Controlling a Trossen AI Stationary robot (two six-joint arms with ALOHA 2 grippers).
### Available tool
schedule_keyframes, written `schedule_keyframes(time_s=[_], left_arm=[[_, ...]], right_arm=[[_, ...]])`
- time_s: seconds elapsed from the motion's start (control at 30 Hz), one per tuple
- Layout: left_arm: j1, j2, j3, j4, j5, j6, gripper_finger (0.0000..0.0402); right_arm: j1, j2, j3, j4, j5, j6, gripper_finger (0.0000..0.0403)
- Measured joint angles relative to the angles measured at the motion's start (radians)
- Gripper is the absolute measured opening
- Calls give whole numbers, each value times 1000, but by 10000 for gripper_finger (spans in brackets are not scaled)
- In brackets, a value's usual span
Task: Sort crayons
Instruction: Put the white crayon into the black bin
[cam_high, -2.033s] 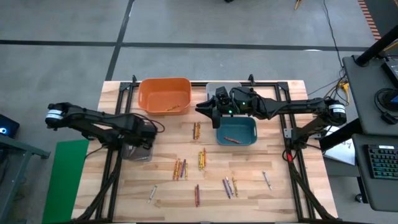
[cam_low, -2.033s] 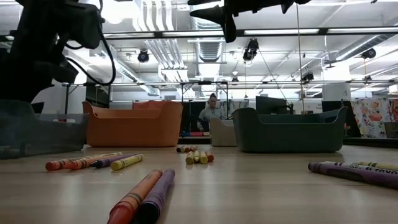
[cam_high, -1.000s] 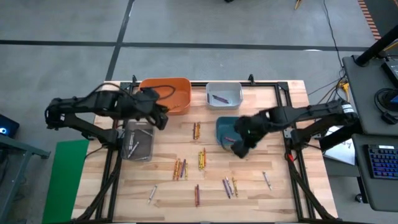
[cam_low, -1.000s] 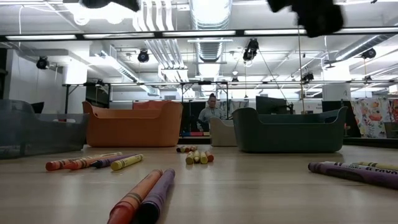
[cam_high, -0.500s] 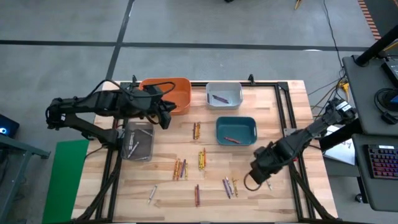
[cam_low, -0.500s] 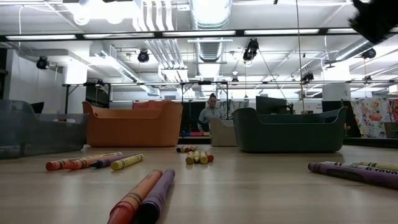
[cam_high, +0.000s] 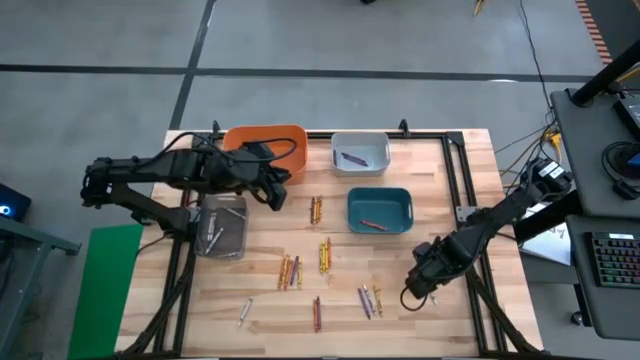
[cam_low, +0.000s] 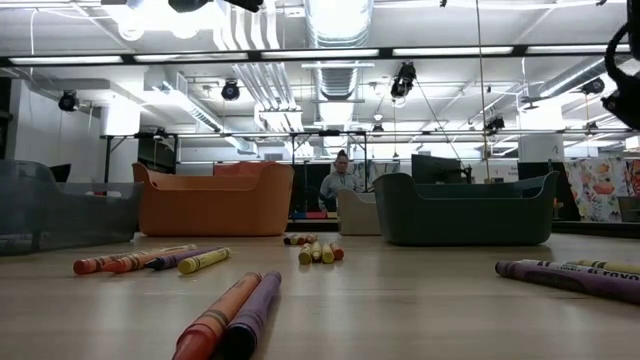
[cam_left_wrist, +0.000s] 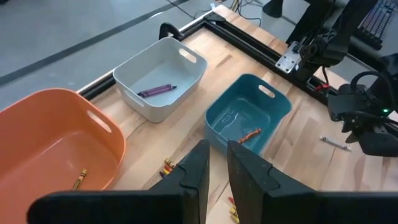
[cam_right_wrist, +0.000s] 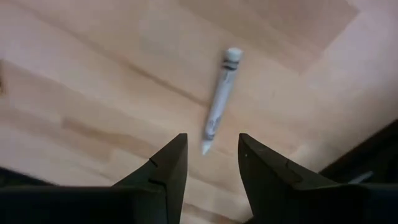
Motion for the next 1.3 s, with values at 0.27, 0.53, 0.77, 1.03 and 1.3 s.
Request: schedule_keyframes(time_s=[0.27, 0.53, 0.77, 1.03, 1.3], left_arm=[[0, 4, 0, 1, 0, -3, 39], [0, 4, 0, 1, 0, -18, 39], [0, 4, 0, 4, -1, -18, 39], [0, 4, 0, 8, -1, -27, 39], [0, 4, 0, 22, -2, -31, 39]], right_arm=[[0, 0, -85, 48, 12, 0, 132], [0, 0, -142, 199, 25, 34, 132], [0, 0, -178, 246, 74, 25, 128], [0, 0, -206, 299, 91, 0, 77], [0, 0, -207, 296, 99, -16, 24]])
